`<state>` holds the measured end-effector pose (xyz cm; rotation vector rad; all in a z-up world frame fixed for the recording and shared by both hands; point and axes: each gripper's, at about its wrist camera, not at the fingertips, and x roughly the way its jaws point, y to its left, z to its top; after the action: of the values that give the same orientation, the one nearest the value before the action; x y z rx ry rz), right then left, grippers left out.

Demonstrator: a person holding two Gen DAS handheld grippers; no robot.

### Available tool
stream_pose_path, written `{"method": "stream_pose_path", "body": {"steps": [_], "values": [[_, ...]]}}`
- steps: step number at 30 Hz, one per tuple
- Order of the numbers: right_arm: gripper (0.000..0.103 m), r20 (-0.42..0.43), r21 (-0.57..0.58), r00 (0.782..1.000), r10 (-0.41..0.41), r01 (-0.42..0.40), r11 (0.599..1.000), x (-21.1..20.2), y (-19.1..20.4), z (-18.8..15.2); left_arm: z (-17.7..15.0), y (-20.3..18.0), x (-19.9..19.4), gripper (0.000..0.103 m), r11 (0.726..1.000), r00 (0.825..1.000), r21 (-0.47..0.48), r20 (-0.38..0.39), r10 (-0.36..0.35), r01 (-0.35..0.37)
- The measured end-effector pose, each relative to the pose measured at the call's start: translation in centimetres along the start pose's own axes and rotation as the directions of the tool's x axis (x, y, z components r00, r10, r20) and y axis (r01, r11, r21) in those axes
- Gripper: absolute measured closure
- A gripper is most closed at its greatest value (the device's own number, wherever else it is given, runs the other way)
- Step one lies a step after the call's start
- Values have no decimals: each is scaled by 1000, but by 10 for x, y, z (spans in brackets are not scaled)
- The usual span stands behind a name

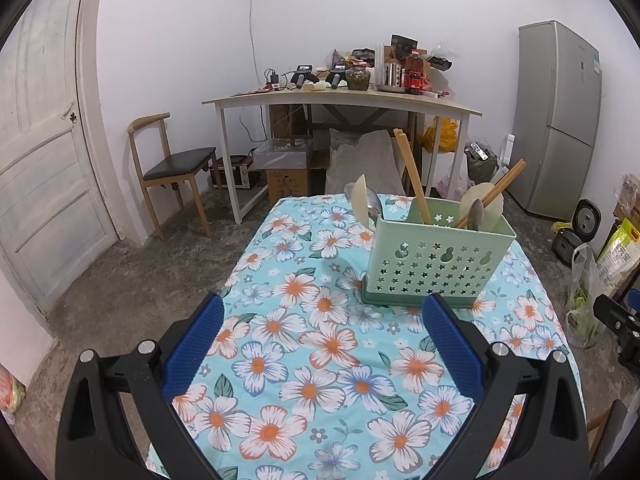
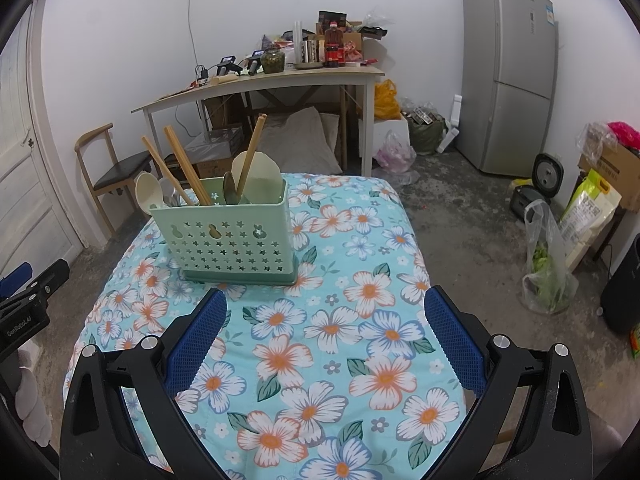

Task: Organize utensils

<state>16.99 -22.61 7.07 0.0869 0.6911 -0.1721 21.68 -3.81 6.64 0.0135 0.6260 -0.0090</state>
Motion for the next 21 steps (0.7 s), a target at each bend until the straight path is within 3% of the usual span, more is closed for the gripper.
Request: {"method": "stream_pose_path", "body": {"steps": [21], "values": [[8,0,0,1000,2,-2,1000,0,-1,0,0,0,1,6,1000,1000,-1,-2,-5,5]]}}
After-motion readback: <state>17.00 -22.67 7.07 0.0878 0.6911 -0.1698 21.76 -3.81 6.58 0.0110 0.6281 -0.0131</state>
